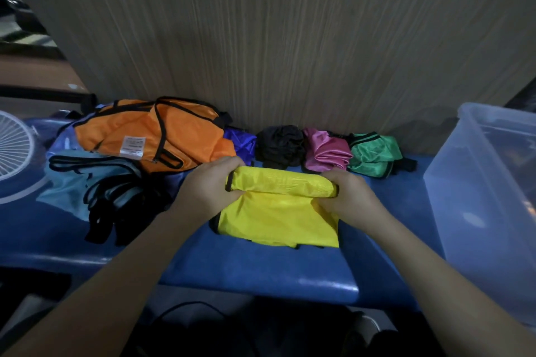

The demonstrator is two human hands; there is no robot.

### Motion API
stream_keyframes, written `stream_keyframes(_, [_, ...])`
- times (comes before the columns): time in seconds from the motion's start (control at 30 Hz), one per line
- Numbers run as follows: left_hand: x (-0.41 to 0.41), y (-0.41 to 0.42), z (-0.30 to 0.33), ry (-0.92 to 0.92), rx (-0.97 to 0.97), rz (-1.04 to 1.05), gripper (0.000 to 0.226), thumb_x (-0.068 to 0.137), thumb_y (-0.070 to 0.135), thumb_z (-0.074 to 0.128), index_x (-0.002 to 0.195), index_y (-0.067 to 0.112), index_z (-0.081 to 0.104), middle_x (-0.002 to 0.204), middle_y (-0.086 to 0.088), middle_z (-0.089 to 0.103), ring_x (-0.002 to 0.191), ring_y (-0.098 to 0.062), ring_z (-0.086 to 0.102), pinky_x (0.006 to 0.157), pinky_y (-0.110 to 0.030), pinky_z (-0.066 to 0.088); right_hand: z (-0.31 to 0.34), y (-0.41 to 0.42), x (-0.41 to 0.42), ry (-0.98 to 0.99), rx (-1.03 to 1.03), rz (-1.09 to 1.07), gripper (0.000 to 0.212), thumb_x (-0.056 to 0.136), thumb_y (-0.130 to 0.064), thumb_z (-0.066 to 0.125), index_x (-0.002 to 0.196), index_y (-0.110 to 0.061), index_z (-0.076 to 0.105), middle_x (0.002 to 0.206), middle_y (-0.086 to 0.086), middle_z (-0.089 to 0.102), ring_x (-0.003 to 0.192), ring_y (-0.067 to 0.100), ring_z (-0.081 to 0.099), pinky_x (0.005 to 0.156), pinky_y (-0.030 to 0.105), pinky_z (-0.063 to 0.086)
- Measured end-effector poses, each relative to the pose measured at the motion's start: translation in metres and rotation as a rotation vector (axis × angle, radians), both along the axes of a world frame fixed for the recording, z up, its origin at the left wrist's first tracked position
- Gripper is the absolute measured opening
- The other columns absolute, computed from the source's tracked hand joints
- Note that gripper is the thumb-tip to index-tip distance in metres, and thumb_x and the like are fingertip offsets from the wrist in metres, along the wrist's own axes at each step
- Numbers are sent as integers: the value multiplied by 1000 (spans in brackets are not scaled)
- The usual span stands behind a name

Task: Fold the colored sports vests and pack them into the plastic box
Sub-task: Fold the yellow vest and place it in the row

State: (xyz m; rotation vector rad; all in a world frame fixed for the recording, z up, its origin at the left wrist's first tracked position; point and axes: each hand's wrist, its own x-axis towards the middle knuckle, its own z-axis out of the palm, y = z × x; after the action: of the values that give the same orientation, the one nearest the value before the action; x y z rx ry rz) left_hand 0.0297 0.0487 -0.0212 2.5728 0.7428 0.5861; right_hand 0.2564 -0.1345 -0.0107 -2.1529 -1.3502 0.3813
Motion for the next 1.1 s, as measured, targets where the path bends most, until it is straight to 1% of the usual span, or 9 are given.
stream_keyframes(0.3, [-31,-13,-8,-78,304,-281,49,73,-1,70,119,16,65,112,2,58,99,-18,59,80,-35,46,-5,-34,-9,148,54,15,42,81,3,68,87,-39,66,75,-16,69,67,9,68,61,33,56])
stream_keyframes(0.4, [-44,-21,-9,-73,261,-320,53,76,9,71,127,22,63,117,3,56,96,-13,57,77,-34,47,-6,-46,-7,141,93,104,44,76,1,77,97,-36,69,100,-20,70,92,6,68,78,38,56])
stream_keyframes(0.5, [-54,-28,-7,-78,185,-363,48,82,22,73,129,26,63,119,5,54,98,-11,56,78,-35,48,-6,-56,-6,196,48,225,42,76,-7,83,106,-33,68,124,-16,60,113,6,60,88,30,52])
stream_keyframes(0.6, [-59,-34,-7,-75,134,-381,42,87,34,73,127,28,64,121,7,52,106,-13,57,85,-37,48,-5,-63,-7,203,12,302,40,77,-17,86,111,-31,68,136,-13,52,125,4,52,94,18,45])
stream_keyframes(0.7, [-63,-38,-8,-44,133,-379,38,91,53,65,123,34,67,121,12,52,108,-11,54,89,-37,45,-2,-66,-7,231,-21,336,27,83,-29,81,109,-29,72,138,-15,49,126,3,49,99,21,43])
stream_keyframes(0.8, [-64,-37,-14,-35,170,-358,32,97,57,52,114,39,72,112,17,54,104,-5,51,86,-36,42,-6,-64,-6,114,-44,291,18,90,-43,66,99,-33,78,131,-25,52,119,-5,43,105,34,37])
stream_keyframes(0.9, [-60,-36,-23,-44,208,-333,24,94,53,59,105,40,75,105,17,55,100,-4,51,84,-39,42,-11,-57,-11,-31,-56,236,5,86,-41,73,88,-46,75,122,-30,52,106,0,43,102,37,36])
stream_keyframes(1.0, [-57,-35,-26,-9,205,-335,22,88,53,66,104,39,72,113,15,53,112,-8,48,89,-43,42,-14,-53,-17,-74,-102,199,25,79,-42,80,83,-54,59,116,-30,49,102,6,40,97,32,33])
stream_keyframes(1.1, [-59,-32,-21,69,165,-367,25,87,49,68,110,41,65,133,16,45,128,-7,42,100,-41,38,-9,-56,-20,-140,-140,148,37,79,-45,79,102,-47,51,113,-25,49,101,10,39,90,31,31])
